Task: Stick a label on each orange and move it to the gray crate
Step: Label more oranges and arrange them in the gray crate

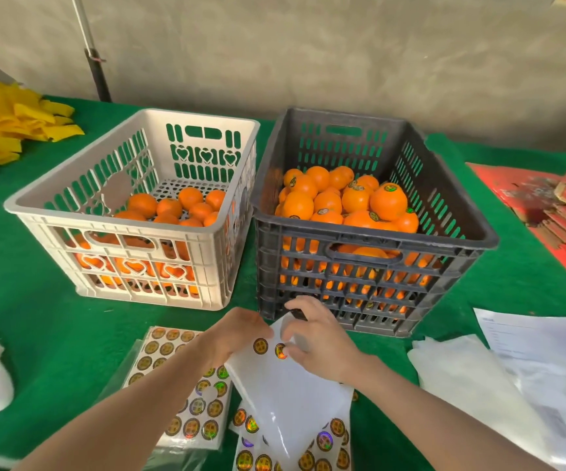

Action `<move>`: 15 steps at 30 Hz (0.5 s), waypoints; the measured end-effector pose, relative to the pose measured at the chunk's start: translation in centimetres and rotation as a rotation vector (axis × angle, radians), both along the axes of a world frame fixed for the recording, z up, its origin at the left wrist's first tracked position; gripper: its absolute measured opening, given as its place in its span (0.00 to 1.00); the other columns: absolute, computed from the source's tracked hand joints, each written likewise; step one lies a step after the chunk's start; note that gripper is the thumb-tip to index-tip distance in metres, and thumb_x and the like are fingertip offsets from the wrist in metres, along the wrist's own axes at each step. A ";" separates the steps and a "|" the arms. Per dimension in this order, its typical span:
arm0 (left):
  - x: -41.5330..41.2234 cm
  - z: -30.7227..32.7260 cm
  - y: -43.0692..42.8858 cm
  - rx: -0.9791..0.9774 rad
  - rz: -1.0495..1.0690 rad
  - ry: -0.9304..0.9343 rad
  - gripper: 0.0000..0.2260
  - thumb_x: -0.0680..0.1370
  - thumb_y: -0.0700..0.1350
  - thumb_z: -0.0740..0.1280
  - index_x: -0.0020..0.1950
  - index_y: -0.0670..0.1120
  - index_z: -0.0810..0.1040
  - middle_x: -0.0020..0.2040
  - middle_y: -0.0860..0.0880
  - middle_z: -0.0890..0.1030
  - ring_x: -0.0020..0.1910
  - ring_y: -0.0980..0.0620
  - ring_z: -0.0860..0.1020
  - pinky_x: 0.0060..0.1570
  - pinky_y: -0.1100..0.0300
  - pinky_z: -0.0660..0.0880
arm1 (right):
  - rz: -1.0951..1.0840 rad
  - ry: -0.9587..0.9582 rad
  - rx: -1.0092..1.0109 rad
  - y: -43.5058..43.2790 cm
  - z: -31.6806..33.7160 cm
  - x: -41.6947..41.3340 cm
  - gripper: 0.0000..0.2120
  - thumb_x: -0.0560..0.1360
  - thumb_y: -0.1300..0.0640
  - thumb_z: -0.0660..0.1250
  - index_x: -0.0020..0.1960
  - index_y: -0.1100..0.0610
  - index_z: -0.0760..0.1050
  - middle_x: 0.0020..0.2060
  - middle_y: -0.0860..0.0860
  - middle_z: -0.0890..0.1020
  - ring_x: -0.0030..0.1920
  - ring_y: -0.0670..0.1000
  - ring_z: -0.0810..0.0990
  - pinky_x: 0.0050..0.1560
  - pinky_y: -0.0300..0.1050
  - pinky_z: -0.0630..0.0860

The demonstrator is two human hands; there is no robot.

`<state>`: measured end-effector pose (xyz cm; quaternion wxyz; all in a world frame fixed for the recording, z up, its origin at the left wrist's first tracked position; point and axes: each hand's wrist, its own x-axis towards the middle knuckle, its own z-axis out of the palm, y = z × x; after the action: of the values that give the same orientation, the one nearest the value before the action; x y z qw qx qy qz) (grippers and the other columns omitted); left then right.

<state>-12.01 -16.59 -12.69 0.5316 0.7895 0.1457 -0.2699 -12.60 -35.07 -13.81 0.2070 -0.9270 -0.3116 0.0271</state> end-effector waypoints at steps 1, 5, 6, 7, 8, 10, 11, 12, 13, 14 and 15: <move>0.0 0.0 0.1 -0.041 0.009 0.007 0.05 0.72 0.38 0.69 0.36 0.43 0.79 0.32 0.45 0.81 0.31 0.47 0.80 0.33 0.58 0.77 | -0.022 -0.029 0.011 0.0 -0.3 -0.4 0.08 0.76 0.54 0.67 0.51 0.56 0.81 0.68 0.51 0.68 0.74 0.51 0.57 0.72 0.49 0.53; 0.0 -0.3 0.3 -0.170 0.019 0.069 0.08 0.74 0.36 0.67 0.34 0.43 0.77 0.32 0.43 0.81 0.31 0.46 0.81 0.34 0.55 0.77 | -0.101 -0.100 0.081 0.1 -1.1 -1.6 0.08 0.75 0.57 0.68 0.49 0.60 0.82 0.63 0.54 0.73 0.70 0.55 0.64 0.70 0.52 0.61; -0.1 -0.3 0.5 -0.193 0.010 0.088 0.08 0.74 0.36 0.67 0.35 0.42 0.77 0.33 0.43 0.82 0.32 0.45 0.81 0.35 0.55 0.77 | -0.111 -0.098 0.105 0.2 -1.3 -1.8 0.07 0.74 0.58 0.68 0.48 0.61 0.82 0.61 0.54 0.75 0.68 0.55 0.67 0.69 0.52 0.63; -0.1 -0.3 0.6 -0.209 -0.001 0.101 0.07 0.74 0.36 0.67 0.36 0.42 0.77 0.34 0.43 0.82 0.32 0.45 0.81 0.35 0.55 0.77 | -0.117 -0.092 0.134 0.3 -1.4 -2.0 0.05 0.73 0.60 0.69 0.46 0.61 0.81 0.59 0.54 0.76 0.66 0.55 0.69 0.67 0.50 0.65; -0.1 -0.3 0.8 -0.227 -0.009 0.107 0.07 0.75 0.37 0.67 0.37 0.42 0.76 0.34 0.43 0.82 0.33 0.45 0.81 0.34 0.56 0.78 | -0.122 -0.081 0.170 0.4 -1.5 -2.1 0.04 0.73 0.61 0.70 0.44 0.62 0.81 0.58 0.54 0.77 0.65 0.55 0.70 0.66 0.46 0.65; -0.1 -0.5 0.9 -0.232 -0.029 0.104 0.06 0.74 0.37 0.67 0.37 0.42 0.76 0.35 0.43 0.82 0.33 0.45 0.81 0.35 0.56 0.78 | -0.136 -0.037 0.239 0.5 -1.2 -2.3 0.02 0.71 0.63 0.71 0.42 0.62 0.79 0.55 0.52 0.77 0.63 0.54 0.71 0.64 0.36 0.60; 0.0 -0.6 0.9 -0.194 -0.055 0.086 0.06 0.74 0.38 0.67 0.37 0.43 0.76 0.35 0.44 0.81 0.33 0.47 0.81 0.35 0.58 0.78 | -0.132 -0.024 0.262 0.5 -1.0 -2.3 0.02 0.71 0.63 0.71 0.41 0.61 0.79 0.54 0.51 0.77 0.62 0.53 0.71 0.63 0.35 0.60; 0.1 -0.8 0.9 -0.117 -0.105 0.044 0.06 0.74 0.39 0.68 0.37 0.44 0.76 0.34 0.45 0.80 0.33 0.49 0.80 0.34 0.60 0.76 | -0.119 -0.027 0.277 0.5 -0.7 -2.3 0.02 0.71 0.64 0.70 0.40 0.61 0.78 0.54 0.50 0.77 0.62 0.52 0.71 0.63 0.37 0.62; 0.2 -1.0 0.9 -0.007 -0.180 -0.009 0.06 0.74 0.40 0.68 0.37 0.45 0.77 0.34 0.48 0.79 0.33 0.52 0.78 0.32 0.63 0.74 | -0.105 -0.035 0.282 0.6 -0.3 -2.3 0.02 0.71 0.64 0.70 0.40 0.61 0.78 0.54 0.50 0.77 0.61 0.51 0.71 0.64 0.42 0.65; 0.3 -1.0 0.9 0.079 -0.258 -0.069 0.06 0.74 0.41 0.68 0.37 0.47 0.78 0.33 0.51 0.77 0.33 0.55 0.76 0.31 0.67 0.71 | -0.091 -0.039 0.282 0.8 0.3 -2.2 0.02 0.72 0.63 0.69 0.41 0.61 0.78 0.54 0.50 0.77 0.61 0.50 0.71 0.64 0.46 0.67; 0.4 -1.0 0.9 0.127 -0.325 -0.117 0.05 0.73 0.42 0.69 0.38 0.48 0.79 0.32 0.53 0.76 0.33 0.58 0.74 0.31 0.70 0.68 | -0.076 -0.041 0.287 1.2 1.2 -2.0 0.02 0.73 0.63 0.69 0.41 0.60 0.77 0.55 0.50 0.76 0.62 0.49 0.71 0.65 0.48 0.67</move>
<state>-11.62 -15.68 -13.69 0.4378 0.8489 0.0017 -0.2963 -14.58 -33.92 -12.57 0.3317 -0.8994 -0.2812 -0.0443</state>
